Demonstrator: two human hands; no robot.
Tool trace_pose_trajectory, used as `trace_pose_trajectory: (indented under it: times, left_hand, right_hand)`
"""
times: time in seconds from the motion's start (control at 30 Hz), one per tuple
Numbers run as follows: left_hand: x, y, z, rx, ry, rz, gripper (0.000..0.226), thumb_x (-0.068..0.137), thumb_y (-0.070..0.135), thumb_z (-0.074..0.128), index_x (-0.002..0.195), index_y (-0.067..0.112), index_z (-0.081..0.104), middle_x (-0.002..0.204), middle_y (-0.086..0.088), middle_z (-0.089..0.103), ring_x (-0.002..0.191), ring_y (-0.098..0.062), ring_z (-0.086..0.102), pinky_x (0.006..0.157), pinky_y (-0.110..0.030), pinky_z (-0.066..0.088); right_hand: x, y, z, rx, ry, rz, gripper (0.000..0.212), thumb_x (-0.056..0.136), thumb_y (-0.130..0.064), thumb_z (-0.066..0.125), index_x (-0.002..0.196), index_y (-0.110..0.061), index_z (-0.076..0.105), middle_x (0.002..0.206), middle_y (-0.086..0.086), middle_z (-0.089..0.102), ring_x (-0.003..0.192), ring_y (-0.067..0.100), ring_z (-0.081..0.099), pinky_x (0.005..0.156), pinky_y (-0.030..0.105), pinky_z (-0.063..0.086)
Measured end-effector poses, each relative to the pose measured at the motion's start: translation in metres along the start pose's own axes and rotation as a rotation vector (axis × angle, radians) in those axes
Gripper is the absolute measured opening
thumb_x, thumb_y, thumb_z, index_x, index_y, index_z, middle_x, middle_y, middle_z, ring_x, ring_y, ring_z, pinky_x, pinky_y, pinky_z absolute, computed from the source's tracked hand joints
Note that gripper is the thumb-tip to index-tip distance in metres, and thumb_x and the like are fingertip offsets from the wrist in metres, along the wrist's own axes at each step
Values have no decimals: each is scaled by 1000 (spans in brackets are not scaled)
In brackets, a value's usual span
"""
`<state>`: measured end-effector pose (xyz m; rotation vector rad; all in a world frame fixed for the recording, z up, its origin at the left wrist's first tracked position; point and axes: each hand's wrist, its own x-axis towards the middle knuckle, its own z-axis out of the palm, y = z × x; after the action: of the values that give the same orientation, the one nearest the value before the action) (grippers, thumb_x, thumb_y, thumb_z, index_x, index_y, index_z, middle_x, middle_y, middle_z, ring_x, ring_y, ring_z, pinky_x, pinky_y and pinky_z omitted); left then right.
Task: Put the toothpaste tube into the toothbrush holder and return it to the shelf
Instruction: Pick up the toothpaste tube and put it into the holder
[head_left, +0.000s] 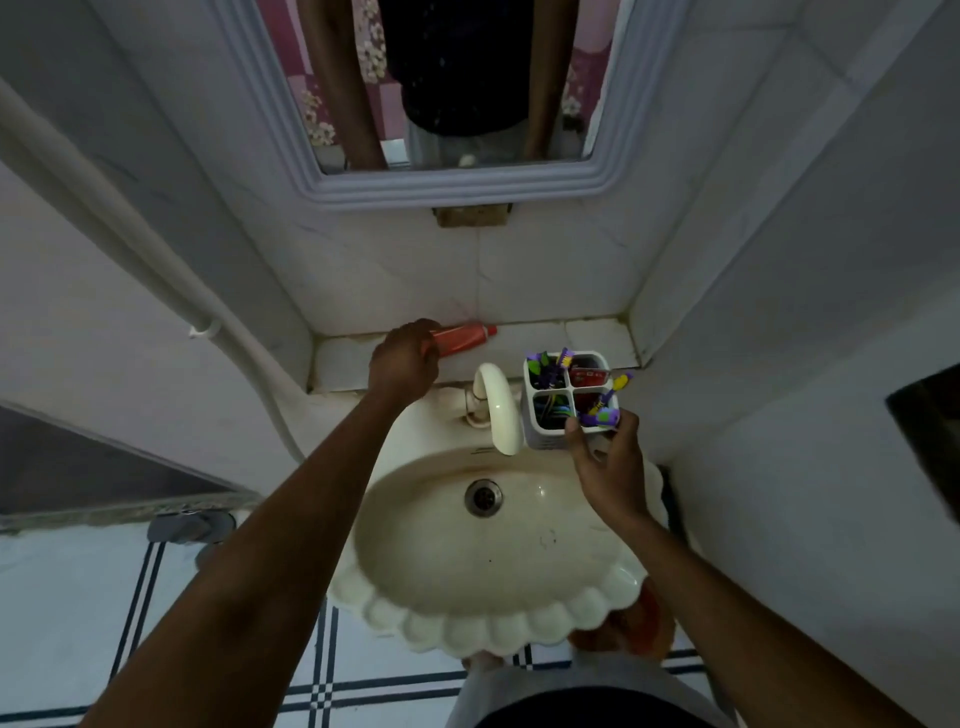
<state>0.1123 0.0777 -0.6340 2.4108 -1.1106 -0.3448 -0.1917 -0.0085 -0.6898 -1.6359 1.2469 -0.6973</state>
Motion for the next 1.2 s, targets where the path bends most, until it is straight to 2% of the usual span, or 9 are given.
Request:
trace_pose_trajectory:
  times: [0.17, 0.3, 0.47, 0.7, 0.8, 0.9, 1.03, 1.1, 1.2]
  left_hand:
    - [29, -11, 11, 243, -117, 34, 41, 106, 22, 58, 147, 17, 59, 141, -11, 65, 129, -37, 58, 107, -48, 48]
    - [40, -8, 20, 369, -208, -9, 46, 106, 25, 56, 151, 16, 51, 148, -12, 58, 138, -37, 49, 115, -50, 40]
    - [40, -1, 23, 447, -246, -55, 47, 101, 26, 64, 144, 11, 58, 147, -18, 48, 140, -40, 43, 117, -52, 40]
    - [26, 2, 15, 421, -253, -79, 62, 102, 34, 67, 156, 13, 45, 155, -14, 49, 147, -39, 40, 122, -50, 33]
    - [5, 22, 5, 486, -176, -61, 51, 105, 35, 61, 150, 11, 54, 151, -17, 50, 146, -40, 40, 122, -51, 33]
    - [-3, 17, 6, 445, -87, -9, 35, 107, 28, 58, 135, 10, 67, 138, -15, 59, 134, -39, 53, 114, -50, 42]
    - [-8, 18, -13, 158, 26, -48, 17, 103, 24, 64, 115, 16, 74, 110, -10, 75, 103, -36, 72, 84, -41, 57]
    - [-12, 22, -24, 51, 56, -28, 16, 101, 17, 63, 114, 17, 74, 104, -9, 75, 95, -35, 73, 74, -36, 52]
    - [-16, 31, -45, -55, 66, 80, 30, 98, 4, 64, 125, 13, 74, 115, -13, 71, 101, -32, 68, 79, -34, 47]
  right_hand:
    - [-2, 0, 5, 23, 12, 7, 71, 81, -87, 67, 128, -37, 47, 133, -7, 71, 121, 7, 70, 89, 25, 58]
    - [-1, 3, 6, 41, 17, 21, 76, 78, -92, 67, 132, -43, 45, 136, -14, 69, 123, 0, 67, 90, 22, 56]
    - [0, 6, 9, 34, 23, 18, 69, 80, -88, 69, 131, -49, 45, 133, -28, 65, 124, -4, 65, 94, 26, 57]
    - [-4, 8, -1, 31, -8, 16, 74, 77, -91, 69, 129, -45, 44, 136, -11, 67, 125, 11, 68, 101, 45, 62]
    - [-12, 1, -22, 55, -27, -20, 69, 75, -92, 69, 125, -51, 43, 135, -13, 67, 125, 11, 68, 102, 46, 63]
    - [-11, -1, -19, 30, -36, -4, 66, 75, -91, 69, 122, -52, 43, 135, -12, 67, 124, 11, 69, 102, 47, 63]
    - [-4, -8, -10, 18, -54, 22, 70, 82, -82, 73, 129, -38, 45, 137, -8, 68, 125, 17, 70, 103, 51, 61]
    - [-3, -9, -7, 3, -68, 44, 65, 89, -71, 76, 133, -33, 47, 137, -8, 68, 125, 17, 70, 104, 49, 60]
    - [-2, -10, -3, -24, -98, 66, 59, 94, -62, 77, 134, -30, 48, 133, -9, 68, 121, 15, 69, 103, 44, 59]
